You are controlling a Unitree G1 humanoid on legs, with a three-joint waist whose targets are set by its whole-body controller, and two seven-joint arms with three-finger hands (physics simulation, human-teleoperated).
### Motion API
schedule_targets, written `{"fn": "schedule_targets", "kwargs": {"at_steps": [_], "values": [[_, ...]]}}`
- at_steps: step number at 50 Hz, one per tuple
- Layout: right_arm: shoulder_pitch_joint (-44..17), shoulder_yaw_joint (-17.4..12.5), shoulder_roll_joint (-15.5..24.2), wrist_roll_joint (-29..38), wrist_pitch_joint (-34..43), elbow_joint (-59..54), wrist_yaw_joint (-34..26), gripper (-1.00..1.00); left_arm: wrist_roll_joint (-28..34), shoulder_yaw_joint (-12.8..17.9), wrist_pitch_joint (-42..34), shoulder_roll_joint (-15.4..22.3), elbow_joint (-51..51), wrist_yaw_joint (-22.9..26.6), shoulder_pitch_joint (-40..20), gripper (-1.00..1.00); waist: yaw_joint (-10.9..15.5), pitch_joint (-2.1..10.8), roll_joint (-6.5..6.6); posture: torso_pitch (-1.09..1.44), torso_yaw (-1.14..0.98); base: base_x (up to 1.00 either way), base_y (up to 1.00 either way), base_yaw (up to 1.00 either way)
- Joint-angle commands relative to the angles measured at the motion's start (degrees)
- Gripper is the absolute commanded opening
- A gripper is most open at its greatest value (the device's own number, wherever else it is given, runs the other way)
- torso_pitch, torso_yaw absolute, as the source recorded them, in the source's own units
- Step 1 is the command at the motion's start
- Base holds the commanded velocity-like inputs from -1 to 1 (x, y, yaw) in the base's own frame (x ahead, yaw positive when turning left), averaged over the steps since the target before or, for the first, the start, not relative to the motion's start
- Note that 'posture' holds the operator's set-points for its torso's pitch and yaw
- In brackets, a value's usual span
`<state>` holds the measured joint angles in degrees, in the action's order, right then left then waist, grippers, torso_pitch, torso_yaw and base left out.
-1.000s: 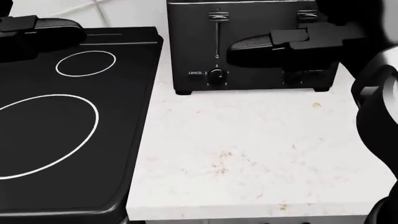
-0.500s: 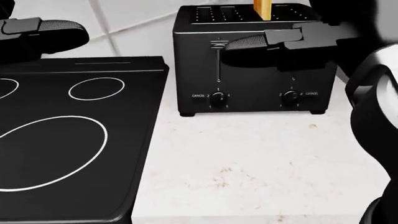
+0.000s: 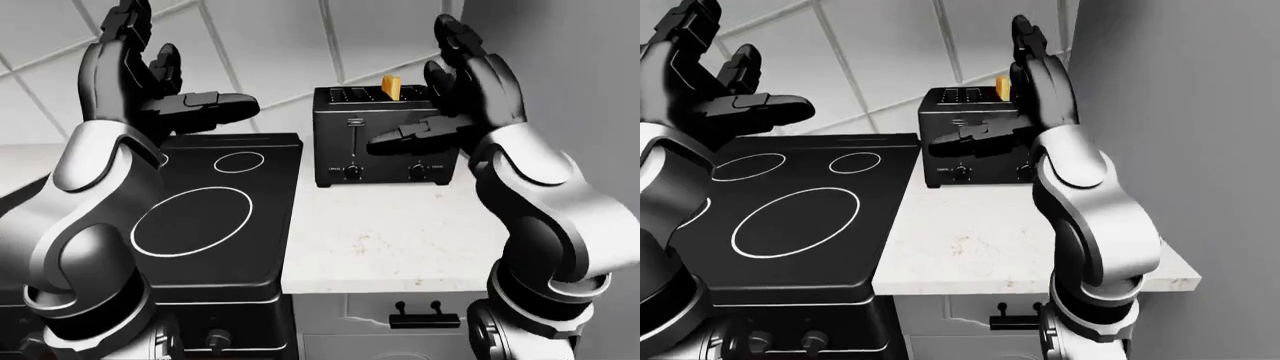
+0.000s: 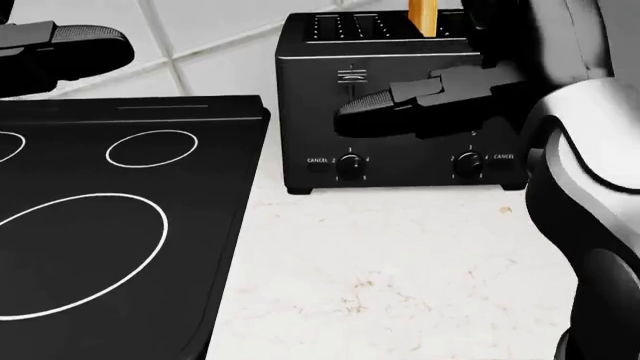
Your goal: Push down the lever of the toaster to turn it on.
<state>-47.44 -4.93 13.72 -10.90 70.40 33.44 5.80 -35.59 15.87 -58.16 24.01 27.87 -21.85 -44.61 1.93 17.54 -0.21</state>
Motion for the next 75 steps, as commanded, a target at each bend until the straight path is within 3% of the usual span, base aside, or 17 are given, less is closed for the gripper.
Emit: {"fn": "schedule_targets", "kwargs": {"at_steps": [1,10,17,26,39,75], "values": [[-0.7,-0.3,0.0,2.5,-3.9,-0.7,-1.2,1.00,0.0,0.5,1.4,0.7,1.0,-0.1,-1.8,1.00,0.0,0.41,0.19,-0.47,0.00,0.00,0.00,0.00],[2.5,0.9,-1.9,7.9,-6.2,-1.2,-4.3,1.00,-0.1,0.5,1.7,0.8,0.9,-0.2,-1.7,1.00,0.0,0.57,0.28,-0.47,0.00,0.00,0.00,0.00],[3.3,0.5,-2.4,10.6,-5.5,-0.5,-6.1,1.00,-0.3,0.5,1.5,0.9,1.0,-0.4,-1.9,1.00,-0.1,0.56,0.32,-0.47,0.00,0.00,0.00,0.00],[5.6,0.0,-3.7,12.5,-10.6,-4.6,-7.1,1.00,-0.6,0.7,1.4,1.0,1.2,-0.6,-1.9,1.00,-0.3,0.61,0.47,-0.47,0.00,0.00,0.00,0.00],[4.5,0.1,-3.8,13.3,-11.8,-8.8,-7.3,1.00,-0.8,0.7,1.6,1.2,1.0,-0.7,-1.9,1.00,-0.5,0.62,0.66,-0.47,0.00,0.00,0.00,0.00],[3.0,-1.9,-2.6,11.9,-24.0,-27.4,-4.7,1.00,-0.8,0.6,1.6,1.3,1.2,-0.8,-2.1,1.00,-0.4,0.87,0.63,-0.47,0.00,0.00,0.00,0.00]]}}
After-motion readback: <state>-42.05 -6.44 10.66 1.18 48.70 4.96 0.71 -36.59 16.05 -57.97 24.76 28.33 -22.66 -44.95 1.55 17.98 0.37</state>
